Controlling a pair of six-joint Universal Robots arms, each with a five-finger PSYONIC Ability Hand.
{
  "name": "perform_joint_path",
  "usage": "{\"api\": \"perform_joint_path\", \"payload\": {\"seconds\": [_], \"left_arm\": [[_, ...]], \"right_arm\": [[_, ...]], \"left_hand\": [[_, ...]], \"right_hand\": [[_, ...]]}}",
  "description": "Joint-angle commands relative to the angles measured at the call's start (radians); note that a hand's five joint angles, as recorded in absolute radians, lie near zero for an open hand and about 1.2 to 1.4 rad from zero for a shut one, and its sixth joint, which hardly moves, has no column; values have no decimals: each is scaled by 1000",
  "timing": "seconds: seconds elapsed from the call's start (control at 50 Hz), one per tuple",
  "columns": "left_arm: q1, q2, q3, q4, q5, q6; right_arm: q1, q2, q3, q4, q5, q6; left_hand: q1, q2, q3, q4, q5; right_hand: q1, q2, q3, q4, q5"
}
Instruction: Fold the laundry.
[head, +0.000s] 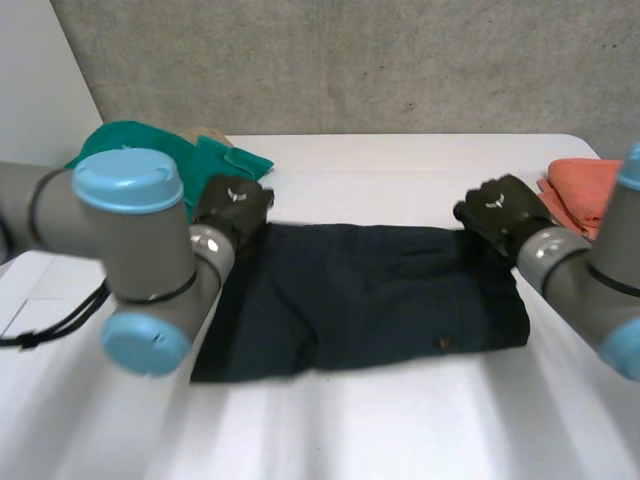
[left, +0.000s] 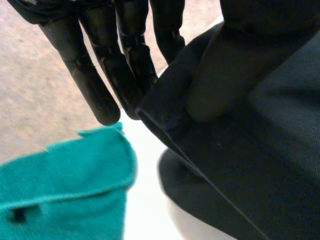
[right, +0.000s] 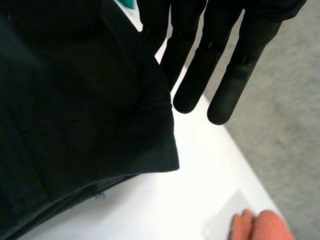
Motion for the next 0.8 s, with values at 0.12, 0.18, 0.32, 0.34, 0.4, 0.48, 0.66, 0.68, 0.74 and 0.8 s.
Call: {"api": "perform_joint_path", "payload": {"seconds": [0.12,0.18,0.32,0.34,0.4,0.48,0.66,0.68,0.74,0.8], "left_arm": [[61,-382,436,158,4,180],[59,-430,490,204,8,185],[36,-430,458,286,9,173],[29,-407,429,292,7,168],[25,-335,380,292,1,156],[29,-194,237,290,-1,105],[13,38,-82,278,4,-19],[10,48,-102,278,5,-27],[-11,78,-154,280,7,-40],[-33,82,-176,280,7,-44]], "right_arm": [[49,371,-326,-281,108,-24],[50,426,-376,-325,114,-24],[53,385,-369,-359,156,13],[53,355,-352,-353,157,28],[43,250,-274,-286,145,70],[38,111,-182,-112,92,128],[-71,31,-1,236,-59,242],[-75,31,16,232,-65,242],[-82,31,70,192,-88,239],[-85,32,100,132,-93,240]], "left_hand": [[245,199,208,197,258],[245,199,208,197,258],[-976,-1023,-1014,-1024,-964],[-976,-1023,-1014,-1024,-964],[-976,-1023,-1014,-1024,-964],[-976,-1023,-1014,-1024,-964],[-976,-1023,-1014,-1024,-964],[-976,-1023,-1014,-1024,-964],[-976,-1023,-1014,-1024,-964],[-976,-1023,-1014,-1024,-964]], "right_hand": [[278,213,199,194,215],[278,213,199,194,215],[-944,-1008,-1023,-1028,-1006],[-944,-1008,-1023,-1028,-1006],[-944,-1008,-1023,-1028,-1006],[-944,-1008,-1023,-1028,-1006],[-608,-672,-687,-692,-670],[-590,-655,-669,-674,-653],[-555,-619,-634,-639,-617],[-575,-640,-654,-659,-638]]}}
